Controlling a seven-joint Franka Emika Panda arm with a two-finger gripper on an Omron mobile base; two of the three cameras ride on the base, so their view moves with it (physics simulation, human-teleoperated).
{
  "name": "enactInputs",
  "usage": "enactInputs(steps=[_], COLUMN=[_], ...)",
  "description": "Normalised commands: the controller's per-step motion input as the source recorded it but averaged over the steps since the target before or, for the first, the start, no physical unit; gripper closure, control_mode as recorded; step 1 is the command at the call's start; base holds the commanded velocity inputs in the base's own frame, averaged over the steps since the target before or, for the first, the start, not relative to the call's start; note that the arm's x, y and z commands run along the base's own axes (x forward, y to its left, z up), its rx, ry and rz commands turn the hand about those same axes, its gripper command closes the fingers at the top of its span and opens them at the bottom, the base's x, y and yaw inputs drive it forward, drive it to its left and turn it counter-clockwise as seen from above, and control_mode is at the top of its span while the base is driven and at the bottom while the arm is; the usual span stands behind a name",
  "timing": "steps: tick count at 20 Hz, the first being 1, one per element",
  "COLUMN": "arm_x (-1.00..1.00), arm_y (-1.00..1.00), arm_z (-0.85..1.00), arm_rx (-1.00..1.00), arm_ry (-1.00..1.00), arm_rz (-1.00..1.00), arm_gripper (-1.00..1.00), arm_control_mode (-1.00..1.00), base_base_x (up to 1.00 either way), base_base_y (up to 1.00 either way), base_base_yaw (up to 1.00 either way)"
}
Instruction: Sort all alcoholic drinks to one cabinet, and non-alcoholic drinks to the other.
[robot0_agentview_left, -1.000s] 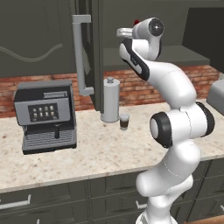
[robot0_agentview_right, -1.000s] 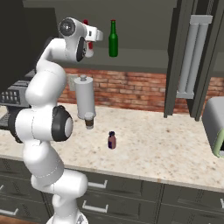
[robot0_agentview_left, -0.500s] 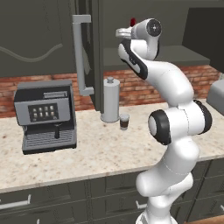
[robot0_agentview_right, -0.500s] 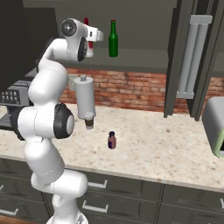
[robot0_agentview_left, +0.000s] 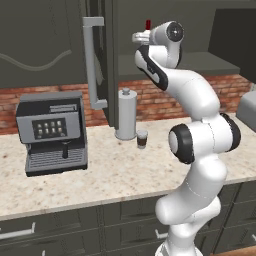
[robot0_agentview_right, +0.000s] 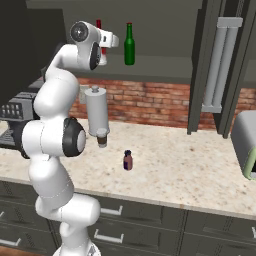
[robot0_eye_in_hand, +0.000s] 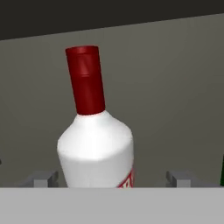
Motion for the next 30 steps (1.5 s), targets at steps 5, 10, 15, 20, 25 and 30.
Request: enactInputs(steps=[5,10,15,20,25,30], arm_x=[-0.14,-0.38,-0.56,-0.70,-0.70,-0.53], arm_y=[0.00,0.00,0.00,-0.06,-0.09,-0.10], arm_z=[0.00,0.00,0.00,-0.01,-0.04,-0.09], arm_rx=[0.00,0.00,0.00,0.00,0.00,0.00], arm_ry=[0.00,0.00,0.00,0.00,0.00,0.06], arm_rz=[-0.01,0.00,0.00,0.00,0.00,0.00], arm_gripper=[-1.00,-1.00,-1.00,-1.00,-1.00,-1.00], arm_control_mode=[-1.00,-1.00,-1.00,-1.00,-1.00,-1.00], base_base_x=[0.00,0.00,0.00,0.00,0.00,0.00], base_base_y=[0.00,0.00,0.00,0.00,0.00,0.00], base_base_yaw=[0.00,0.00,0.00,0.00,0.00,0.00])
